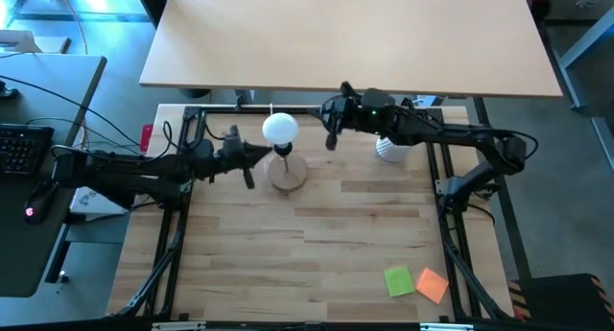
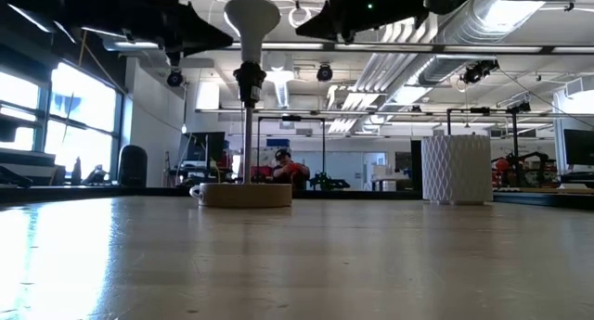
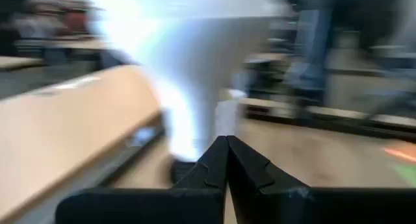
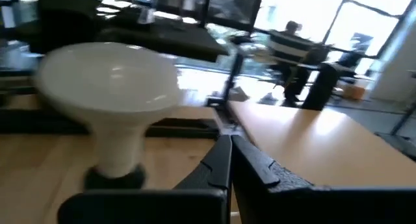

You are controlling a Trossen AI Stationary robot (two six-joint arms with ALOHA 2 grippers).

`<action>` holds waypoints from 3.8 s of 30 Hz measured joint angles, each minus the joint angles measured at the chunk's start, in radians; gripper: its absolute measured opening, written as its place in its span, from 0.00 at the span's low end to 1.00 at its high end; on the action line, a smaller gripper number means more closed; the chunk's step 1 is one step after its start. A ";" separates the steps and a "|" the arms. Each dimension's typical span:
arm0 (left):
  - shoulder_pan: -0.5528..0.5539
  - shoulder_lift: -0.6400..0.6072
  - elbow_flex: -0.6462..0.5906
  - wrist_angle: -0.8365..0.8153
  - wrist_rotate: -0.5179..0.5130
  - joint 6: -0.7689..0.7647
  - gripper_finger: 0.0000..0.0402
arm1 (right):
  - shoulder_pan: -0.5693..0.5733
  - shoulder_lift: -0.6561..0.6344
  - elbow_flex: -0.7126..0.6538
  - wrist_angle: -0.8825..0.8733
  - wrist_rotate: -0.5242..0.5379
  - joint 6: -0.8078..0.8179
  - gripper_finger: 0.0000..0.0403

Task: Screw lightbulb
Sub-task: Remove the lightbulb from the lamp

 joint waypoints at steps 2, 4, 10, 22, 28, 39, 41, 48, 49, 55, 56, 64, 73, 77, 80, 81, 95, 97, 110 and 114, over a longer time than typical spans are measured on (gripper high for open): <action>0.001 -0.005 0.000 0.009 -0.118 0.028 0.00 | 0.011 -0.014 0.000 -0.027 -0.077 -0.005 0.00; 0.014 -0.011 0.000 0.061 -0.202 0.070 0.00 | 0.021 -0.018 0.000 -0.024 -0.181 0.000 0.00; 0.092 -0.011 0.000 0.244 -0.117 0.111 0.00 | 0.038 0.028 0.000 0.052 -0.279 0.043 0.00; 0.033 -0.007 0.001 0.286 0.146 -0.026 0.00 | 0.008 0.076 0.000 0.127 0.038 0.047 0.00; -0.016 -0.036 -0.002 0.236 -0.013 0.030 0.00 | 0.006 0.061 0.000 0.119 0.043 0.040 0.00; 0.044 -0.055 -0.002 0.200 -0.132 0.023 0.00 | 0.073 0.024 0.000 0.113 -0.114 -0.006 0.00; 0.058 -0.038 -0.002 0.221 -0.059 -0.007 0.00 | 0.072 0.030 0.000 0.118 -0.118 -0.003 0.00; 0.042 0.031 -0.001 0.355 0.164 -0.053 0.00 | 0.034 0.043 0.000 0.125 -0.022 0.028 0.00; 0.034 0.031 -0.001 0.356 0.168 -0.053 0.00 | 0.028 0.043 0.000 0.123 0.000 0.029 0.00; 0.005 -0.011 -0.001 0.299 0.080 -0.026 0.00 | 0.012 0.026 0.000 0.102 0.095 0.018 0.00; 0.004 -0.027 -0.001 0.264 0.037 -0.016 0.00 | 0.015 0.019 0.000 0.097 0.094 0.012 0.00; 0.026 -0.087 -0.001 0.120 -0.219 0.027 0.00 | 0.066 -0.059 0.000 -0.037 0.001 0.001 0.00; 0.083 0.018 -0.001 0.261 0.011 -0.072 0.00 | 0.057 0.005 0.000 0.007 -0.061 0.047 0.00; 0.074 0.052 -0.001 0.318 0.124 -0.094 0.00 | 0.035 0.038 0.000 0.069 -0.026 0.047 0.00; 0.050 0.049 -0.001 0.327 0.159 -0.121 0.00 | 0.017 0.045 0.000 0.091 0.011 0.058 0.00; 0.039 0.047 -0.001 0.327 0.161 -0.122 0.00 | 0.009 0.044 0.000 0.091 0.022 0.061 0.00; 0.027 -0.055 0.000 0.090 -0.201 -0.037 0.00 | 0.038 -0.069 0.000 -0.080 -0.113 0.040 0.00; 0.053 -0.044 0.000 0.129 -0.151 -0.036 0.00 | 0.043 -0.068 0.000 -0.092 -0.184 0.059 0.00; 0.069 0.041 -0.001 0.296 0.210 -0.132 0.00 | -0.003 0.035 0.000 0.068 -0.032 0.083 0.00; 0.023 0.036 -0.001 0.279 0.197 -0.131 0.00 | -0.028 0.034 0.000 0.084 0.034 0.081 0.00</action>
